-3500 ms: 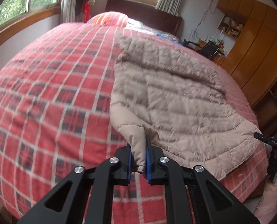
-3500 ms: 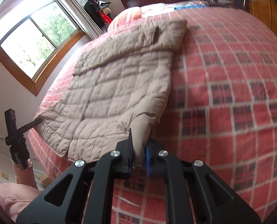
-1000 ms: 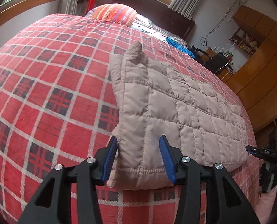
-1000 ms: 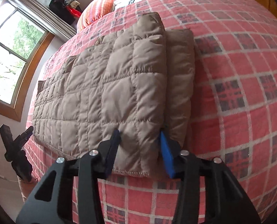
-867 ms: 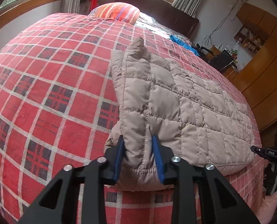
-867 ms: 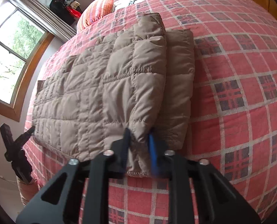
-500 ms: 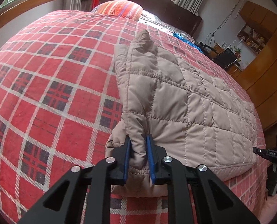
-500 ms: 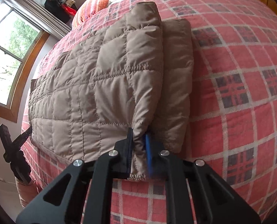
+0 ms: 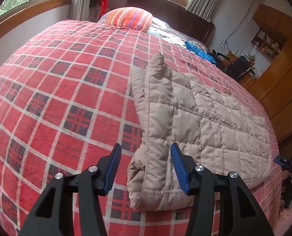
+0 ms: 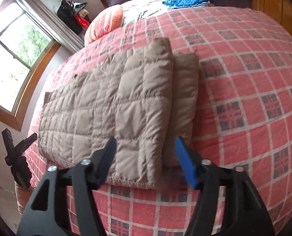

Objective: Fold large clothes

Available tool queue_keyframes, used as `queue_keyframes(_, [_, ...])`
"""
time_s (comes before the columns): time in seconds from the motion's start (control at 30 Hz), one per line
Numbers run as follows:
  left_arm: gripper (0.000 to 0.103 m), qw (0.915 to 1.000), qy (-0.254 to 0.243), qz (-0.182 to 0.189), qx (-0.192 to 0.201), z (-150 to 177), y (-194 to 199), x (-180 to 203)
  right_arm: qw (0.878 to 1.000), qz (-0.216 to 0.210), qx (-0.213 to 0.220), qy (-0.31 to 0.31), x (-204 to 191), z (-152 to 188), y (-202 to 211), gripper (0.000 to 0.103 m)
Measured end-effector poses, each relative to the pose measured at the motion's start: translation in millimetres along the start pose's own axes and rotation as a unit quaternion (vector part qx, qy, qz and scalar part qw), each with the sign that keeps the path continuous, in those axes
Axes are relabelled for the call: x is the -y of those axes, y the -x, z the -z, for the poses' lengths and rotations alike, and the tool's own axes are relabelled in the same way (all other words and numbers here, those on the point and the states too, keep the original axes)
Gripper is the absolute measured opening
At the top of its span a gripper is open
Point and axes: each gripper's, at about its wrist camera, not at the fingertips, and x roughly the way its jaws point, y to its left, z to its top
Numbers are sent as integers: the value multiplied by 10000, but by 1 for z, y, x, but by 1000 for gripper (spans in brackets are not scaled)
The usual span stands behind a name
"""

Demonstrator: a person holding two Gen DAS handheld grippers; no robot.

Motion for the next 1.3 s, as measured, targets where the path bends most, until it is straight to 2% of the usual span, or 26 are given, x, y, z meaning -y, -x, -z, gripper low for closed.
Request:
queue_keyframes(0.07, [60,9998,157,132,-51,-11,-5,-8,9999,-49,19,-123,8,-9,1,74])
queue_keyframes(0.17, [60,9994,267,176,-129,-23,-17,-14,9994,-131,-154,-274,19,-21,-9,74])
queue_keyframes(0.27, [61,9988,364,260,-218,-31,-29,-16,9993,22,-220,-310,25,-30,-18,74])
queue_keyframes(0.4, [65,9971,456,543,-285,-35,-42,-18,9980,-255,-269,-504,35,-39,-30,75])
queue_keyframes(0.63, [68,9953,405,746,-463,-40,-67,-11,9963,-400,-412,-635,47,-47,-51,77])
queue_keyframes(0.77, [71,9930,460,935,-559,-42,-81,-8,9954,-502,-461,-673,49,-50,-62,83])
queue_keyframes(0.93, [72,9897,451,1173,-686,-42,-95,2,9957,-491,-500,-601,47,-52,-70,83])
queue_keyframes(1.03, [72,9912,325,1080,-691,-42,-99,11,9963,-416,-524,-546,43,-53,-76,82])
queue_keyframes(1.1, [70,9917,240,1049,-707,-41,-100,16,9966,-399,-526,-489,39,-54,-78,76])
queue_keyframes(1.13, [64,9920,205,1024,-710,-41,-100,18,9968,-397,-526,-457,38,-54,-78,73])
queue_keyframes(1.2, [54,9925,158,991,-705,-41,-100,23,9963,-499,-547,-427,34,-55,-80,49])
queue_keyframes(1.27, [43,9940,91,878,-642,-40,-98,29,9954,-677,-561,-392,29,-56,-79,32])
queue_keyframes(1.3, [35,9947,70,835,-602,-39,-96,31,9958,-652,-538,-350,25,-56,-77,27])
